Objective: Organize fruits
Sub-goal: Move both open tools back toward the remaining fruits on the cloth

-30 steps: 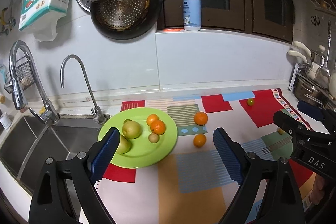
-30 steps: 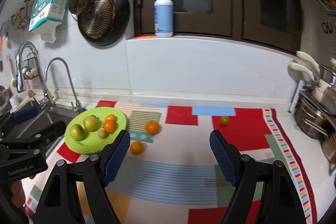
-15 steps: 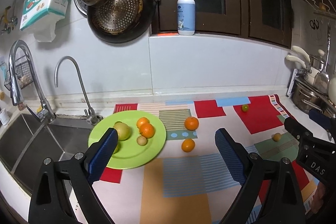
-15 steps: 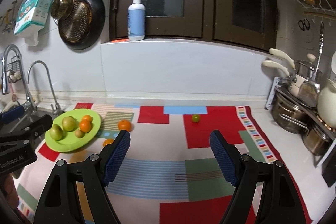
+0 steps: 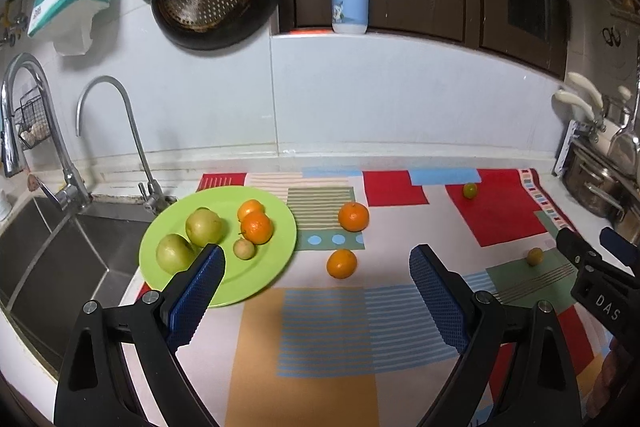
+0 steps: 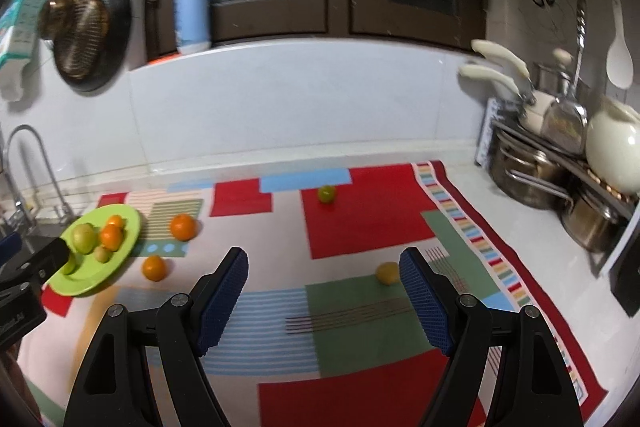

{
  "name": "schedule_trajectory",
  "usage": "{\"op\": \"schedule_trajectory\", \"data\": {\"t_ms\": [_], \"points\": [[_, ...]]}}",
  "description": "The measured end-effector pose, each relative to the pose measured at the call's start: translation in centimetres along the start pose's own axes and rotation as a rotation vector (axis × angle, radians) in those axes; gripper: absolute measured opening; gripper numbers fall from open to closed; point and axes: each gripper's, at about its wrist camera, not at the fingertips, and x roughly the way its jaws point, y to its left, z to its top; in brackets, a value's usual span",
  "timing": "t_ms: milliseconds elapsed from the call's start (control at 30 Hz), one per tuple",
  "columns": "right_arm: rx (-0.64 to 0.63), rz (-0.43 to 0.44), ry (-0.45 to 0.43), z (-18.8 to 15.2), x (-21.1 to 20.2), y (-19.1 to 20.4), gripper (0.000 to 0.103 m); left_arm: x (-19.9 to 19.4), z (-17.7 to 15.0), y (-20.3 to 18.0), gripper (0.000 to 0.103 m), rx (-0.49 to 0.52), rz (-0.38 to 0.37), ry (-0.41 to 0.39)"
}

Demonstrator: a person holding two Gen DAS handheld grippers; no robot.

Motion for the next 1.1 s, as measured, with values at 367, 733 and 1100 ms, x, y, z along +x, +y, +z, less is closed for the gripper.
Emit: {"op": "schedule_trajectory", "data": {"t_ms": [367,733,1100], "points": [[0.127,-0.095,0.094,-1.2,5.2,-2.8,0.079,4.8,-0.5,-1.7,0.094,0.029,0.032,0.054],[0.220,-0.158,0.185,-2.0,10.0,-4.3,0.078,9.6,-1.4,-2.5,0.089,0.002,0.014,0.158],[0.251,-0.213,0.266,-2.4,13.9,-4.7,0.069,14.1,-2.1,-2.8,0.071,-0.015,0.026,0.257]]}}
